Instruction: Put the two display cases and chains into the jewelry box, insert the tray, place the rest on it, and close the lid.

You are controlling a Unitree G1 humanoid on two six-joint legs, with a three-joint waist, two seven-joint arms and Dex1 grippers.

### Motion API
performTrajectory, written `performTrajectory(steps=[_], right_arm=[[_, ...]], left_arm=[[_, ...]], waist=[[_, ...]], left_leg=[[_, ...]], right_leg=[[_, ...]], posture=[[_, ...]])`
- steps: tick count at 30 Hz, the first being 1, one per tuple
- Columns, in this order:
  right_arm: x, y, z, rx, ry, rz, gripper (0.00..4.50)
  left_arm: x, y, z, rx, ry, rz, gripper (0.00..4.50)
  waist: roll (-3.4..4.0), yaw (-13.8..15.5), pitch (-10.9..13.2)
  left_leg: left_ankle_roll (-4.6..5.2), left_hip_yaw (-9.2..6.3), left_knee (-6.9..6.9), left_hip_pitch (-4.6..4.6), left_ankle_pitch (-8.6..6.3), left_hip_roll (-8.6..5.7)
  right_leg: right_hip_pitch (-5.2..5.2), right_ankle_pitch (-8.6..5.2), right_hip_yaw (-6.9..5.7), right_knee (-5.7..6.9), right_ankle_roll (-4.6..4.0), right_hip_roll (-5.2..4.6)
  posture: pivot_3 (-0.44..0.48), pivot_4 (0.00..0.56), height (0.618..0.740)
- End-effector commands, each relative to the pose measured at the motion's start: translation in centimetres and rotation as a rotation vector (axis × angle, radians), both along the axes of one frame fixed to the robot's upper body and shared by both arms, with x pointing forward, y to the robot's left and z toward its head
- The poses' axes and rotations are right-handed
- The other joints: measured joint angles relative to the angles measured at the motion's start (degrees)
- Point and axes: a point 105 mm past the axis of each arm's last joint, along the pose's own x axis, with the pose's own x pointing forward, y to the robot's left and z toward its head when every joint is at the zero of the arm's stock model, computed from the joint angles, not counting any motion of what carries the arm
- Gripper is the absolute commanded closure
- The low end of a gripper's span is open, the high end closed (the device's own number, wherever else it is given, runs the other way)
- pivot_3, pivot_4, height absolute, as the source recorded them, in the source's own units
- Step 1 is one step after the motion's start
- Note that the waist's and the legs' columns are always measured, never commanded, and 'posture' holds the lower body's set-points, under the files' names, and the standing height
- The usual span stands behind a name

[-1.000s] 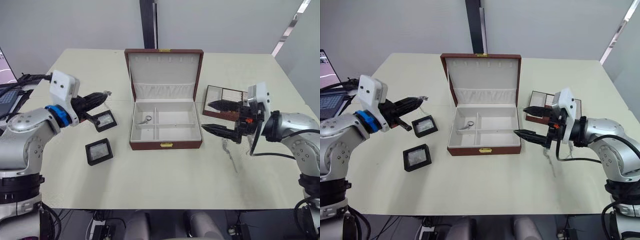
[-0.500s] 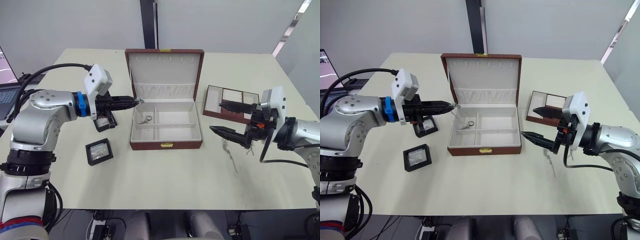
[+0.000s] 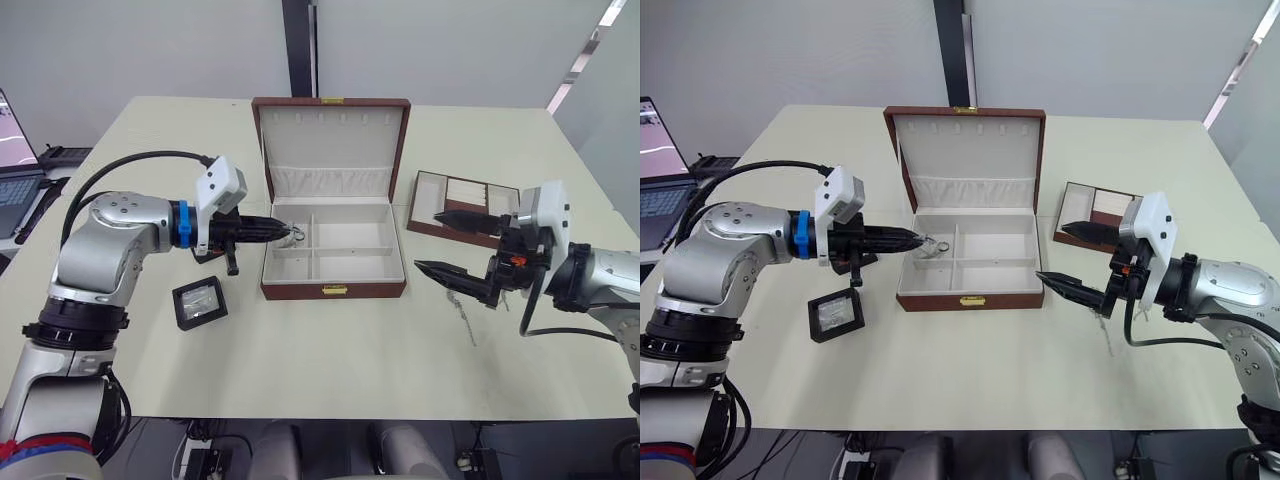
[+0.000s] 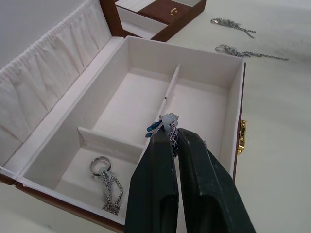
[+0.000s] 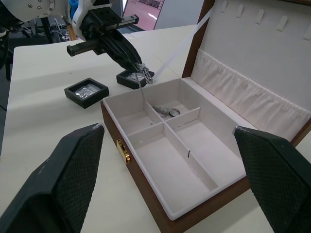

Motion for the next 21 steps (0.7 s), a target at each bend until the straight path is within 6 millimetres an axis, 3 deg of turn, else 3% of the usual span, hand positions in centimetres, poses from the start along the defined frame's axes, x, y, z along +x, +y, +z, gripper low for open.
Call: performTrajectory(steps=[1,14,21], right_arm=[[-0.3,-0.2,1.0,-0.009,-0.048,-0.002,0.0],[-0.1,-0.3,1.1,-0.011,-0.049,-0.007,0.0],[-0.1,-0.4,1.0,-0.013,-0.046,-0.006,0.0]], left_arm=[[-0.1,-0.3,0.5,0.007,-0.036,-0.013,4.49],[-0.6,-0.1,-2.1,0.034,0.035,-0.009,4.49],[-0.6,0.1,-2.4,0.04,0.04,-0.002,4.49]], waist=[[0.0,0.0,0.0],[0.0,0.1,0.0],[0.0,0.1,0.0]], left_leg=[[0.0,0.0,0.0,0.0,0.0,0.0],[0.0,-0.01,0.0,-0.01,0.0,0.0],[0.0,0.0,0.0,0.0,0.0,0.0]], right_leg=[[0.0,0.0,0.0,0.0,0.0,0.0],[0.0,0.0,0.0,0.0,0.0,0.0],[0.0,0.0,0.0,0.0,0.0,0.0]], posture=[[0.0,0.15,0.74],[0.0,0.15,0.74],[0.0,0.15,0.74]])
